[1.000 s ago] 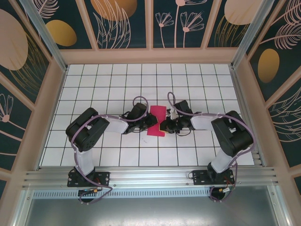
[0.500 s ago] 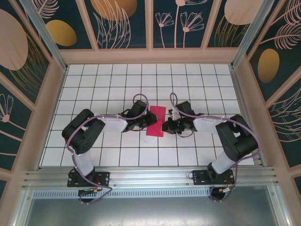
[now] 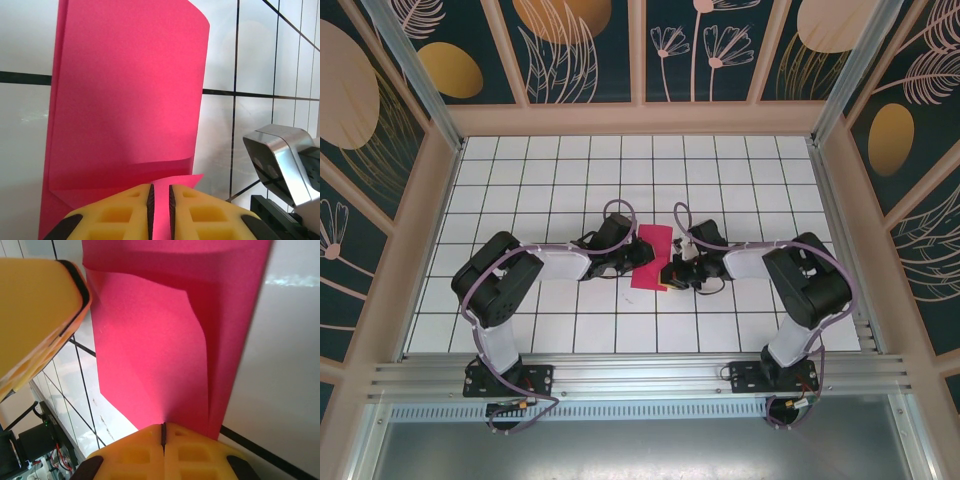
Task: Fold a paper plane with a square sheet of paper (pick it up from the middle)
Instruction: Fold the triangle a second time at the center of the table.
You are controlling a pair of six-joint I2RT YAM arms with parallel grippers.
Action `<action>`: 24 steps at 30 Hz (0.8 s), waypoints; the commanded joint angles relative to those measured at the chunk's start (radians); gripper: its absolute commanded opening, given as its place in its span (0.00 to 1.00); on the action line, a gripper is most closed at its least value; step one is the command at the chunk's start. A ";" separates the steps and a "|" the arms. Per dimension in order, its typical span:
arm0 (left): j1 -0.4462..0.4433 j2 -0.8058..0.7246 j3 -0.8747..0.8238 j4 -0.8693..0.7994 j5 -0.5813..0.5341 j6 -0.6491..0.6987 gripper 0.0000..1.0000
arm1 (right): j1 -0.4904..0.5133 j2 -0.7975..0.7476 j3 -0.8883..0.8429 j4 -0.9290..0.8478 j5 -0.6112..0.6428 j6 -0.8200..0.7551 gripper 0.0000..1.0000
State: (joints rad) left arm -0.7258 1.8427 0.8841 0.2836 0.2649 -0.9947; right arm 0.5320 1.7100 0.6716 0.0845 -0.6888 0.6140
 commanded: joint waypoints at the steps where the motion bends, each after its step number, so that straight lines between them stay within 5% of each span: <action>1: 0.002 -0.024 -0.002 0.043 0.044 0.022 0.20 | 0.010 0.036 -0.019 0.038 -0.004 0.016 0.06; 8: 0.002 0.023 0.004 0.081 0.108 0.021 0.20 | 0.010 0.040 -0.009 0.037 0.018 0.030 0.08; 24: 0.002 0.090 0.012 0.000 0.015 0.025 0.17 | 0.032 -0.081 -0.050 0.008 -0.002 0.041 0.07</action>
State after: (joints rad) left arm -0.7258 1.9095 0.8902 0.3260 0.3141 -0.9947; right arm 0.5434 1.6218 0.6437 0.0986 -0.6815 0.6426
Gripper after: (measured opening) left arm 0.167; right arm 0.075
